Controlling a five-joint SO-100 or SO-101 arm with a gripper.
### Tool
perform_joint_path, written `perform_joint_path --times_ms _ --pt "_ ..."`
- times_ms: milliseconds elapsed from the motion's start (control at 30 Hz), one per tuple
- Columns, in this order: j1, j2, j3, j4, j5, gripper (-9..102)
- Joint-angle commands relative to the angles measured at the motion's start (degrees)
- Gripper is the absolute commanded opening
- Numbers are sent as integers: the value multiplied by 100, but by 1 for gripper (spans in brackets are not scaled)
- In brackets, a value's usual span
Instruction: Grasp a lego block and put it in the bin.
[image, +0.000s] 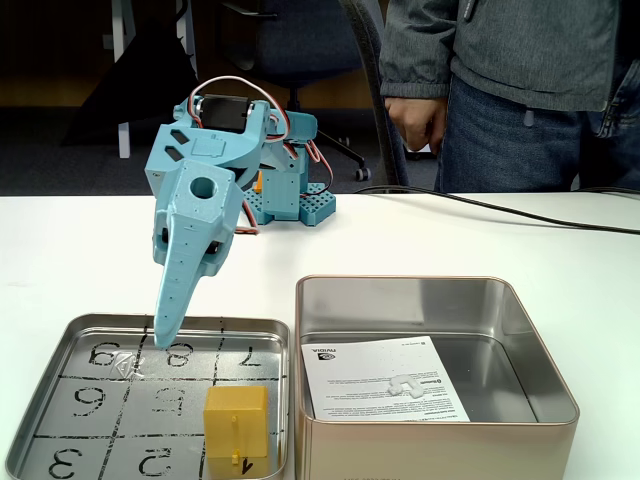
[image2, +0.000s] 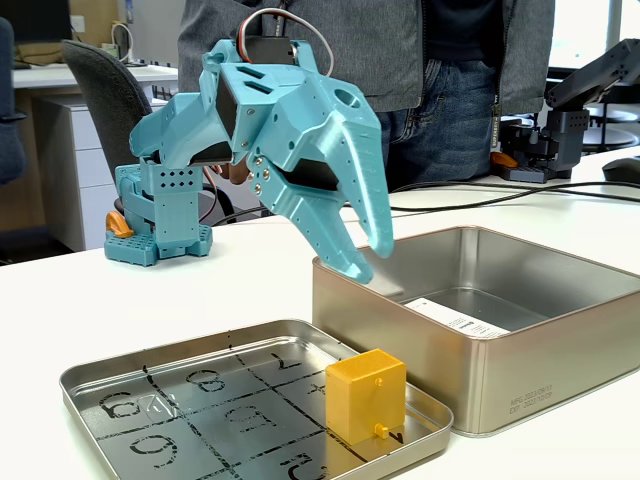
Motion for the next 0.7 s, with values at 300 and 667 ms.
perform_joint_path --times_ms 300,667 --pt "-246 211 -193 729 255 0" --pt "26 501 -193 1257 264 0"
